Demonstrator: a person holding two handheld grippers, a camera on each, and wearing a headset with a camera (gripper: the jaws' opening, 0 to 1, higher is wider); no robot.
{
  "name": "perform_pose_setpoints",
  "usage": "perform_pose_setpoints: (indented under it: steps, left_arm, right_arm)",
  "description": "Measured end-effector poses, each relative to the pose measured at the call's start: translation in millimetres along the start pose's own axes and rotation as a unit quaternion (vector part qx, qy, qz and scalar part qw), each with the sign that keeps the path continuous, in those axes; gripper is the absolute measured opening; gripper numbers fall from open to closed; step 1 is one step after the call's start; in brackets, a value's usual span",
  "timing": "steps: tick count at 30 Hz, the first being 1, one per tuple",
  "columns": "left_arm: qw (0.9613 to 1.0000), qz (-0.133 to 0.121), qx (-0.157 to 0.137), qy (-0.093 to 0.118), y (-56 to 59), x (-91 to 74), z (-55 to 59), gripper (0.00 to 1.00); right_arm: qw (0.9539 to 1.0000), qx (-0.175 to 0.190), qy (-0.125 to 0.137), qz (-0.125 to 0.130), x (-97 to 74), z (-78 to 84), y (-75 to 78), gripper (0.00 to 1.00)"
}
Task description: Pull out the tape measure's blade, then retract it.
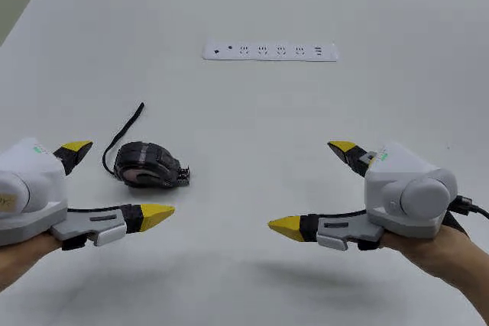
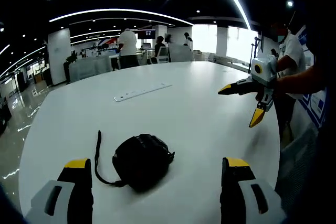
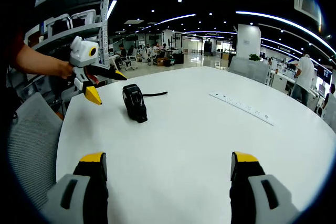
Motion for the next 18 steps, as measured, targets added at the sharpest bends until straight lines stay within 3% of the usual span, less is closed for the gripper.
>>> perform_pose_setpoints:
  steps: [7, 18]
  left_arm:
    - [0.9999, 0.006, 0.008, 0.004, 7.7, -7.7, 2.9, 1.0]
    - [0.9999, -0.003, 0.002, 0.016, 9.5, -20.9, 8.8, 1.0]
  right_arm:
    - [1.0, 0.002, 0.004, -0.006, -5.7, 4.9, -3.8, 1.0]
    - [0.9999, 0.012, 0.006, -0.004, -18.4, 12.3, -10.3, 1.0]
Point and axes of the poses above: the centre of the closed fingertips' face, and the gripper's own axes: x roughly forward along the fingers, y roughly to its right, z roughly out of its underside, the point moved 5 cm from there along -x, roughly backward along the fingers, and after that the axes turned 5 degrees about x, right-handed, at the moved point
